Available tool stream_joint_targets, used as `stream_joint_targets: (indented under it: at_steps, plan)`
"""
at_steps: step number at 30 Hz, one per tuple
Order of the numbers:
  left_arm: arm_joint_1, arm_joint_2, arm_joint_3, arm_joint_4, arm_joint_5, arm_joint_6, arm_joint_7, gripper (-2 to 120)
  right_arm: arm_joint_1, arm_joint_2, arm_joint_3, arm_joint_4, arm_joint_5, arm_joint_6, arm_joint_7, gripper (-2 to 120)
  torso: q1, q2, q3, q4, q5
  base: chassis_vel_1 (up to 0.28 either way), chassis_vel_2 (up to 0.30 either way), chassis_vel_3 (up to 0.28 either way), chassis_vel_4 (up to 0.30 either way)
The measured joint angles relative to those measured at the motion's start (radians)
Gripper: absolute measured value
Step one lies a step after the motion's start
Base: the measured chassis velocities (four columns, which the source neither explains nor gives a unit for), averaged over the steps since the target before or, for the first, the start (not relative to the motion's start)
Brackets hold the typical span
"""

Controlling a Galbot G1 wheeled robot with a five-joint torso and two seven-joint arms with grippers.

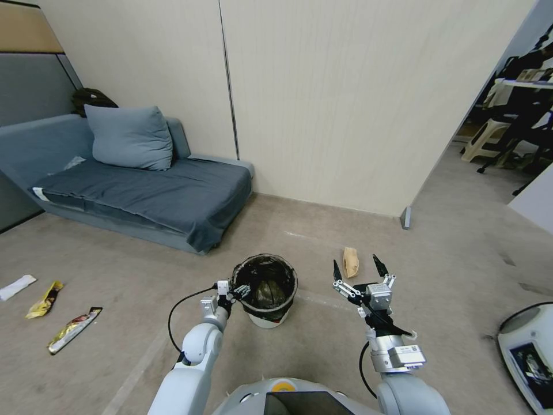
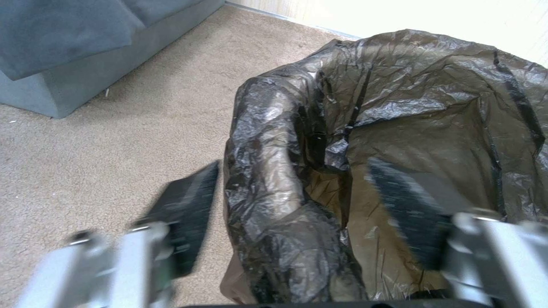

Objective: Pick up the trash bin, then pick up the garbage from the floor and place it into the trash bin.

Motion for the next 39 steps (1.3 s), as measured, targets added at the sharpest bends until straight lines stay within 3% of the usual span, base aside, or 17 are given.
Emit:
stream_joint_targets:
  at_steps: [6, 10, 13, 16, 32, 39]
  plan:
    - [0.019, -0.010, 0.006, -0.016, 0.002, 0.002, -0.013, 35, -0.001, 0.000, 0.000, 0.001, 0.000, 0.001, 0.000, 100, 0.000, 0.000, 0.000, 0.0000, -0.0003, 0.000, 0.000, 0.000, 0.000]
    - [0.026, -0.014, 0.007, -0.021, 0.002, 0.008, -0.020, 27, -0.002, 0.000, 0.000, 0.003, -0.001, 0.001, 0.000, 100, 0.000, 0.000, 0.000, 0.0001, -0.0002, 0.000, 0.000, 0.000, 0.000]
    - [0.040, -0.019, 0.007, -0.026, 0.009, 0.009, -0.031, 11, -0.003, 0.000, 0.000, 0.005, -0.001, 0.001, -0.001, 100, 0.000, 0.000, 0.000, 0.0001, -0.0001, 0.000, 0.000, 0.000, 0.000]
    - [0.048, -0.024, 0.007, -0.027, 0.013, 0.009, -0.036, 6, -0.003, 0.000, 0.000, 0.007, -0.001, 0.002, -0.001, 100, 0.000, 0.000, 0.000, 0.0001, -0.0001, 0.000, 0.000, 0.000, 0.000]
    - [0.067, -0.053, 0.007, -0.029, 0.037, 0.008, -0.066, 6, -0.005, 0.000, -0.005, 0.021, -0.002, 0.008, 0.000, 100, 0.000, 0.000, 0.000, 0.0000, -0.0003, 0.000, 0.000, 0.000, 0.000]
    - [0.084, -0.073, -0.001, -0.070, 0.068, 0.009, -0.080, 6, 0.002, 0.000, -0.016, 0.017, -0.034, 0.032, 0.030, 100, 0.000, 0.000, 0.001, -0.0004, -0.0018, 0.000, 0.000, 0.000, 0.000]
